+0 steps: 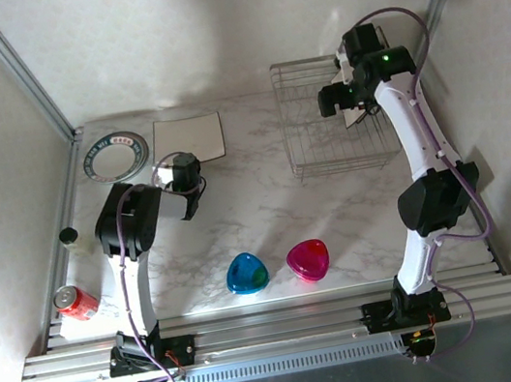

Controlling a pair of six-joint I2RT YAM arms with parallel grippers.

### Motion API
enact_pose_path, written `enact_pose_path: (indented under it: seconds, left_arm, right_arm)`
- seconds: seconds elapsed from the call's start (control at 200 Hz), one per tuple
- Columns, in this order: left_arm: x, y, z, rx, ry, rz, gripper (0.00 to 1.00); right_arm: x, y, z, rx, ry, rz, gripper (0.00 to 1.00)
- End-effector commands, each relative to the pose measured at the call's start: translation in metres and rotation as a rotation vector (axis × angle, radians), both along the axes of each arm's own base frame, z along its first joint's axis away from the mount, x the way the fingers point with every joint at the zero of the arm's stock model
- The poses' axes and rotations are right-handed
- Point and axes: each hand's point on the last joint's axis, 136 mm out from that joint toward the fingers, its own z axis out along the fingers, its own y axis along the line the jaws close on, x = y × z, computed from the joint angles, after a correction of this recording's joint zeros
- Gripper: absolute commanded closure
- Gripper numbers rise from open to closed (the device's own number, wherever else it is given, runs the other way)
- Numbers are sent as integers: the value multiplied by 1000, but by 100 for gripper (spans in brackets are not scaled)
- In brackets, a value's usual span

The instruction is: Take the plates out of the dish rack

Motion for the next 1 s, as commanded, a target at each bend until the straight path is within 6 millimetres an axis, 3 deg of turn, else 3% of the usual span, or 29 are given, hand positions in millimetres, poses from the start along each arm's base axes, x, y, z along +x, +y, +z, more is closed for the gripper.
enact_pose_path:
  seconds: [0.0,0.36,0.436,0.716,0.991]
  left_arm:
    - [3,2,21,-26,-69,3,98]
    - [-13,9,14,-31,-53,16,77]
    - [-16,11,13,-33,-50,15,66]
    - [-23,15,11,-43,-38,-5,46]
    - [-26,18,17,28,22,-42,20]
  right_arm:
    - [-2,7,3,8,4,23,1]
    - [-4,10,3,18,-3,28,1]
    - [-5,10,3,17,-3,29,1]
    - [-7,11,1,22,-5,27,1]
    - [-6,12,0,32,-11,28,1]
